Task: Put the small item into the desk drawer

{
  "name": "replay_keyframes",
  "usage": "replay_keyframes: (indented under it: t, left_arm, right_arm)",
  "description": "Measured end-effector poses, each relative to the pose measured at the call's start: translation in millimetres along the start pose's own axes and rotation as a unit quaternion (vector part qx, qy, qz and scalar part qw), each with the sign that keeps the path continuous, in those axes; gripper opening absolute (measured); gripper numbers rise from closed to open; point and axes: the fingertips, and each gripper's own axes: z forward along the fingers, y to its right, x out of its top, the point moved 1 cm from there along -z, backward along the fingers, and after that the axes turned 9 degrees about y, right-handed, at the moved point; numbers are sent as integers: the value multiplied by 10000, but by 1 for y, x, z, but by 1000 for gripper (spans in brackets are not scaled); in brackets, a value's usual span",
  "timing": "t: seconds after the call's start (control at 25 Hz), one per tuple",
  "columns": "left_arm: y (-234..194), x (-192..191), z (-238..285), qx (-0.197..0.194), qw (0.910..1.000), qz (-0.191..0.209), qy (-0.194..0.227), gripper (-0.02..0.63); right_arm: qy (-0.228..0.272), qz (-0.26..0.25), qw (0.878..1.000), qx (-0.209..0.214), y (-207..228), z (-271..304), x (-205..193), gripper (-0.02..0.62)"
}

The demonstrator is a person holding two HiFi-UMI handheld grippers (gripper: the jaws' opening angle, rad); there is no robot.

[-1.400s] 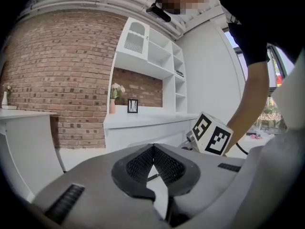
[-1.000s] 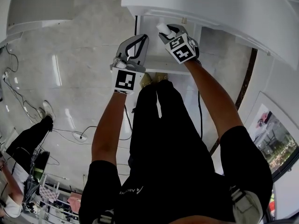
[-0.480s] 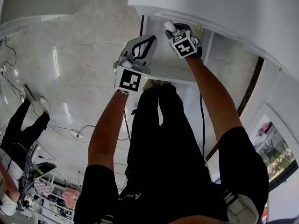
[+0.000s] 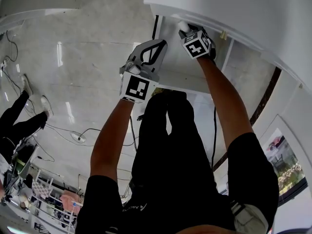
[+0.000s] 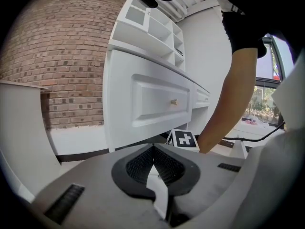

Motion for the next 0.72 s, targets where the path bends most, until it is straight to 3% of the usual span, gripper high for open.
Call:
replay_keyframes:
  t: [0.72]
  left_arm:
    - [0, 10, 6, -41, 9999, 83, 54, -2]
  right_arm:
    - [-2, 171, 9998, 29, 8, 1, -1, 223]
